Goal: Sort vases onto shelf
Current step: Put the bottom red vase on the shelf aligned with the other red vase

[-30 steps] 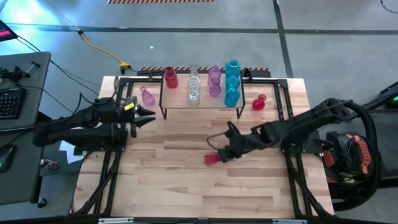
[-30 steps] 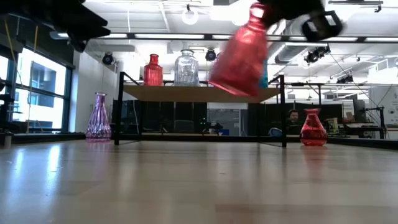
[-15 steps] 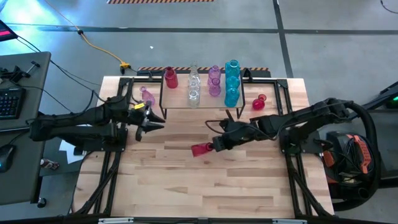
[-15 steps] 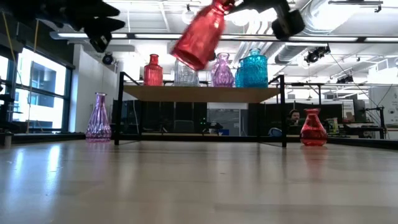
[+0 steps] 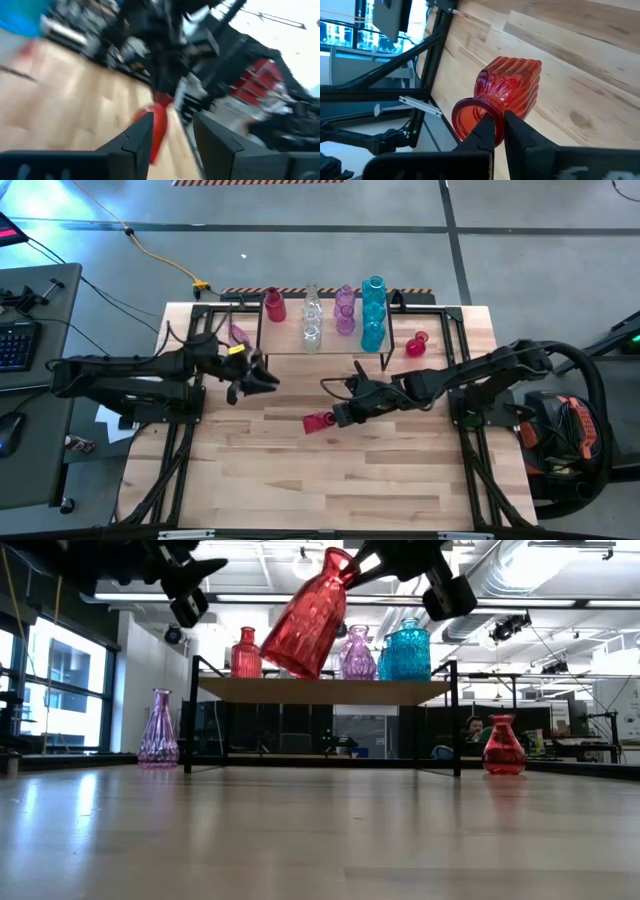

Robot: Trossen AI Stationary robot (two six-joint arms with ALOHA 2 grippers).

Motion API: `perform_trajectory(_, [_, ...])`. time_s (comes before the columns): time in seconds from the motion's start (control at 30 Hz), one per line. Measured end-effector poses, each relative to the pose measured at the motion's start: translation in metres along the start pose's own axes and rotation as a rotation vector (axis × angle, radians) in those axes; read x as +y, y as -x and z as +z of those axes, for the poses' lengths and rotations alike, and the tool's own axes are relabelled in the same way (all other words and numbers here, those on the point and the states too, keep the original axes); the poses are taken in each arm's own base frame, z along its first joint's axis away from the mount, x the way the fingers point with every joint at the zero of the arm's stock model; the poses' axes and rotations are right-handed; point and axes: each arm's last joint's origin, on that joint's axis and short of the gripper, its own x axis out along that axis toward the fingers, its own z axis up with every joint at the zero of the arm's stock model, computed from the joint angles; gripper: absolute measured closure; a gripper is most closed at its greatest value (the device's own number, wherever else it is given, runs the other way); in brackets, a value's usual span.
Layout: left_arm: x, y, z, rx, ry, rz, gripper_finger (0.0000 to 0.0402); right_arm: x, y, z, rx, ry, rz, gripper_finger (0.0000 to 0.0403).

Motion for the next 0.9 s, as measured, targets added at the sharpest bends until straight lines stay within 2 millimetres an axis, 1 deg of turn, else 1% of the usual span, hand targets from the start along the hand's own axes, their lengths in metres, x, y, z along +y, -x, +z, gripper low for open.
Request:
perform_trajectory(0.07, [0.003,-0.005,-0.003,0.039,0.04,-0.028,0.0258,0.0,-0.001,0.0,0.005,0.001,-0.002,0.0403])
perform_trajectory(0.13, [0.004,-0.01,-0.005,0.053,0.042,-0.04,0.0247,0.0,-0.001,0.0,0.004,0.002,0.0,0.0403])
perform_trajectory(0.23, [0.003,-0.018,-0.007,0.055,-0.01,-0.072,0.0234,0.001,-0.001,0.002,-0.003,-0.005,0.013,0.0403])
perform_trajectory(0.37, [-0.001,-0.031,-0.013,0.048,-0.075,-0.098,0.0231,0.005,-0.001,0.008,-0.017,-0.02,0.065,0.0403])
perform_trajectory(0.57, [-0.008,-0.048,-0.019,0.04,-0.219,-0.023,0.0233,0.016,0.0,0.01,-0.004,-0.043,0.125,0.0403])
perform_trajectory(0.7, [-0.011,-0.058,-0.02,0.041,-0.249,0.026,0.0233,0.028,-0.004,0.012,0.015,-0.031,0.138,0.0403])
perform_trajectory(0.8, [-0.014,-0.065,-0.022,0.061,-0.248,0.018,0.0233,0.035,-0.008,0.016,0.031,-0.014,0.073,0.0403])
perform_trajectory(0.9, [-0.018,-0.072,-0.025,0.082,-0.251,-0.002,0.0233,0.037,-0.014,0.019,0.079,0.009,-0.049,0.0403])
